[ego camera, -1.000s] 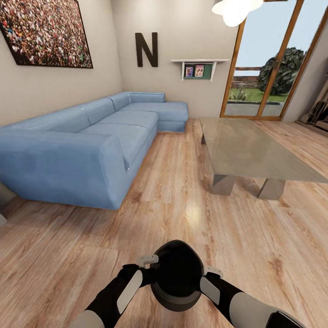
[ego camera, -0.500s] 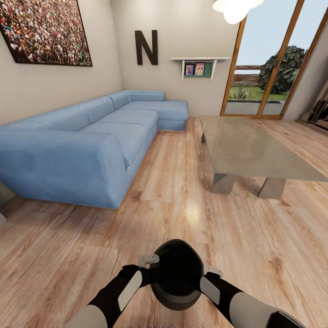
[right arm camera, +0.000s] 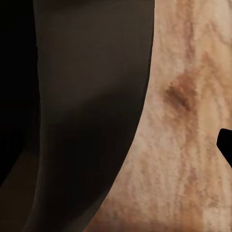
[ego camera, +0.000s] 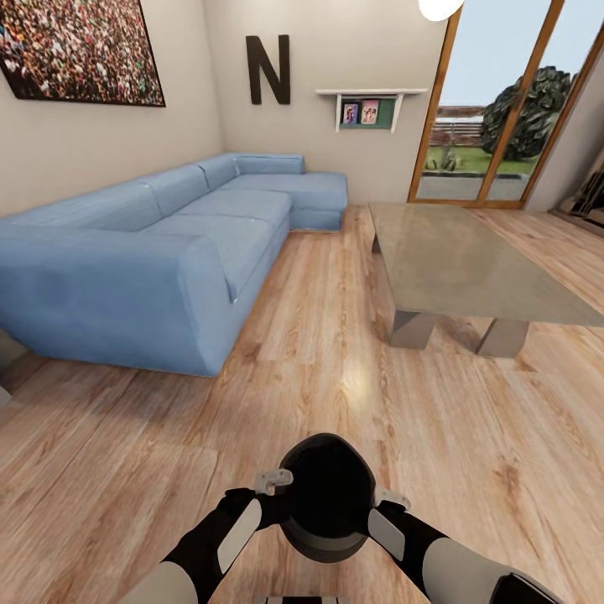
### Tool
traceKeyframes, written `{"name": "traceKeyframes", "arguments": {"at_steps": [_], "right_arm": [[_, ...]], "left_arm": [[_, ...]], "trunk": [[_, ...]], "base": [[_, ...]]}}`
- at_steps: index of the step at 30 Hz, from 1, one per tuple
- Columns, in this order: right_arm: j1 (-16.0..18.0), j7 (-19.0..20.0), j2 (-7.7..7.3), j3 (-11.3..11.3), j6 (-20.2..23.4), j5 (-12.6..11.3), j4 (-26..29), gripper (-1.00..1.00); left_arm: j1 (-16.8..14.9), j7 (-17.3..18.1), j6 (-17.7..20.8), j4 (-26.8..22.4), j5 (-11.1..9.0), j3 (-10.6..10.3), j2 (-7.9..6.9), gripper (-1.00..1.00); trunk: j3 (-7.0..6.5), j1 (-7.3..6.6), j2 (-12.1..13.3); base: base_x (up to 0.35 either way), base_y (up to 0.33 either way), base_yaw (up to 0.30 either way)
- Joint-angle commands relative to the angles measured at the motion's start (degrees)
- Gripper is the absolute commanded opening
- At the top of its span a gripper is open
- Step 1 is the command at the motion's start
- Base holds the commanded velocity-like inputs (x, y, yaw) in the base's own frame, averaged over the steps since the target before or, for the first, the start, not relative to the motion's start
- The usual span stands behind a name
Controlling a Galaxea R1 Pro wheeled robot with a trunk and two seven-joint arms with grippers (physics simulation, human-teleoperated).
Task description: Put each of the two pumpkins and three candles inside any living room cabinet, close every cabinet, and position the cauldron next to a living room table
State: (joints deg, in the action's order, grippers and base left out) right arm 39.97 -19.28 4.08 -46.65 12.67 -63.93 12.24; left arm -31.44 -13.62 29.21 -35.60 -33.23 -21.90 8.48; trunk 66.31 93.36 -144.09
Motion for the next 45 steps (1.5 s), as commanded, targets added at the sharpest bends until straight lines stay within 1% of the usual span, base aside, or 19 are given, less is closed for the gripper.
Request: {"name": "traceKeyframes", "arguments": {"at_steps": [1, 17, 21, 23, 28, 45], "right_arm": [[0.0, -0.4, -0.03, -0.5, 0.3, -0.4, 0.1, 1.00], [0.0, -0.4, -0.03, -0.5, 0.3, -0.4, 0.4, 1.00], [0.0, -0.4, -0.03, -0.5, 0.3, -0.4, 0.4, 1.00], [0.0, -0.4, -0.03, -0.5, 0.3, -0.4, 0.4, 1.00], [0.0, -0.4, -0.03, -0.5, 0.3, -0.4, 0.4, 1.00], [0.0, -0.4, -0.03, -0.5, 0.3, -0.4, 0.4, 1.00]], "left_arm": [[0.0, -0.5, 0.1, -0.1, -0.6, -0.2, -0.04, 1.00], [-0.1, -0.5, 0.1, 0.4, -0.6, -0.2, -0.05, 1.00], [-0.6, -0.5, -0.4, 3.2, -0.5, -0.2, 0.02, 1.00], [-0.8, -0.5, -1.9, 3.9, -0.6, -0.2, 0.04, 1.00], [-1.0, -0.5, -2.7, 5.5, -0.5, -0.2, 0.04, 1.00], [-1.1, -0.5, -3.0, 5.7, -0.4, -0.2, 0.05, 1.00]], "trunk": [[0.05, -0.01, 0.0], [0.05, -0.01, 0.0], [0.05, -0.01, 0.0], [0.05, -0.01, 0.0], [0.05, -0.01, 0.0], [0.05, -0.01, 0.0]], "base": [[0.000, 0.000, 0.000], [0.000, 0.000, 0.000], [0.000, 0.000, 0.000], [0.000, 0.000, 0.000], [0.000, 0.000, 0.000], [0.000, 0.000, 0.000]]}}
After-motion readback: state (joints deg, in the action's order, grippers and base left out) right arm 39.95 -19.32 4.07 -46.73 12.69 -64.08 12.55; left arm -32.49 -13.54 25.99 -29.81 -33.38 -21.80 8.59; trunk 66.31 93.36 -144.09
